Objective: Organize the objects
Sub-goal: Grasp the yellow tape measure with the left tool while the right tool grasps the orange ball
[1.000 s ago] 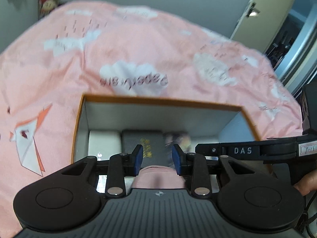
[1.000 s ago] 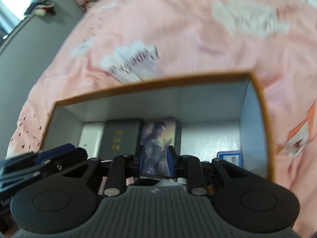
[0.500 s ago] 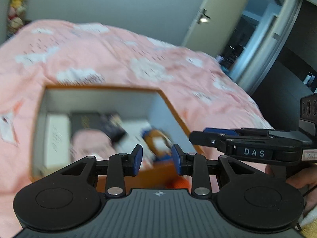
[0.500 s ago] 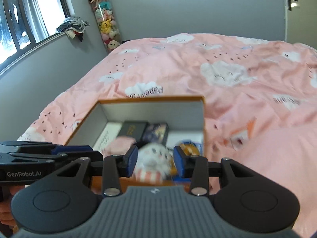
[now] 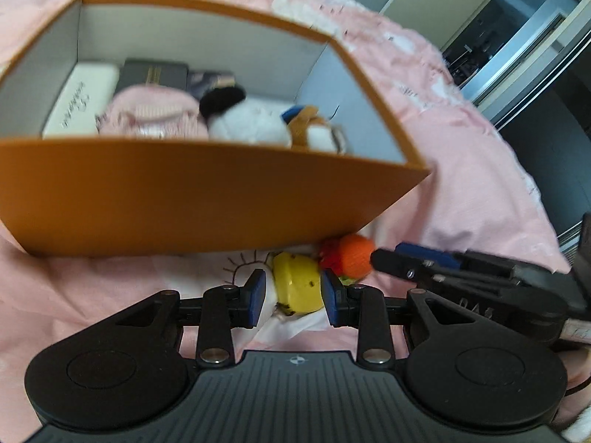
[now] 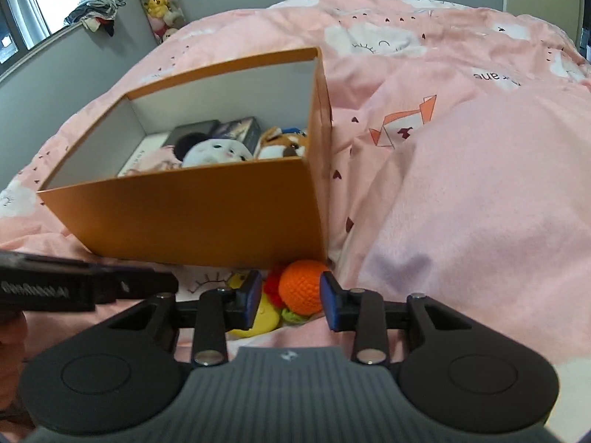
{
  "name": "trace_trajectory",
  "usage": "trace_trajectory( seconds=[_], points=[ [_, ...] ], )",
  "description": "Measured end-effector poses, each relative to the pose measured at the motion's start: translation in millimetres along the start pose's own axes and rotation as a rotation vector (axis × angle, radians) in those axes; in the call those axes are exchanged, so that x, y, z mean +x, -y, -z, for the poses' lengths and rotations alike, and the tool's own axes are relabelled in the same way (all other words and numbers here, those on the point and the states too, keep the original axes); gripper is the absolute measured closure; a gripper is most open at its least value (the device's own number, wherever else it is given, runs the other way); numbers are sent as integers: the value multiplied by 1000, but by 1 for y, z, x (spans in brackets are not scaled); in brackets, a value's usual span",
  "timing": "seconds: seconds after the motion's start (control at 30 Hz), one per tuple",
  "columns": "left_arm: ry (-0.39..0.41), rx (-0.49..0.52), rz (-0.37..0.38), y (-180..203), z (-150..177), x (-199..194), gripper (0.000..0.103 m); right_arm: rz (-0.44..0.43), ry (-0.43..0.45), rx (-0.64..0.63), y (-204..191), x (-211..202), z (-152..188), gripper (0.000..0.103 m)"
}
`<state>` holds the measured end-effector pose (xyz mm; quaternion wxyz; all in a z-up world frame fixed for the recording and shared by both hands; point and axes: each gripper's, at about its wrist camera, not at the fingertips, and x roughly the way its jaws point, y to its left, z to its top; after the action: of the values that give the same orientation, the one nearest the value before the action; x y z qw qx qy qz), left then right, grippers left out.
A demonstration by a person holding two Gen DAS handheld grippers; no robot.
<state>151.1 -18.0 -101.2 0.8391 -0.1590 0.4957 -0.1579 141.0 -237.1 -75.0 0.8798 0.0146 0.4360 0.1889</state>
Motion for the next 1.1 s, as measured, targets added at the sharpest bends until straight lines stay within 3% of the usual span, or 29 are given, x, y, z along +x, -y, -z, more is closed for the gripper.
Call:
trace_trajectory(
  seconds=[0.17,0.5,0.77,1.1],
  points=[
    [-36,-33,11,-9,-1,25,67,-8,-36,20,7,23,-4,66],
    [-78,-81,35,-19,-1,51,64,-52,-109,126,30,49,-1,57],
    [-90,-112,35,-17,-5,65,57,-28,-77,144,31,23,4,61],
    [-103,-135,82,-12,-4,83,55,-40,-102,217,47,33,6,61]
  ],
)
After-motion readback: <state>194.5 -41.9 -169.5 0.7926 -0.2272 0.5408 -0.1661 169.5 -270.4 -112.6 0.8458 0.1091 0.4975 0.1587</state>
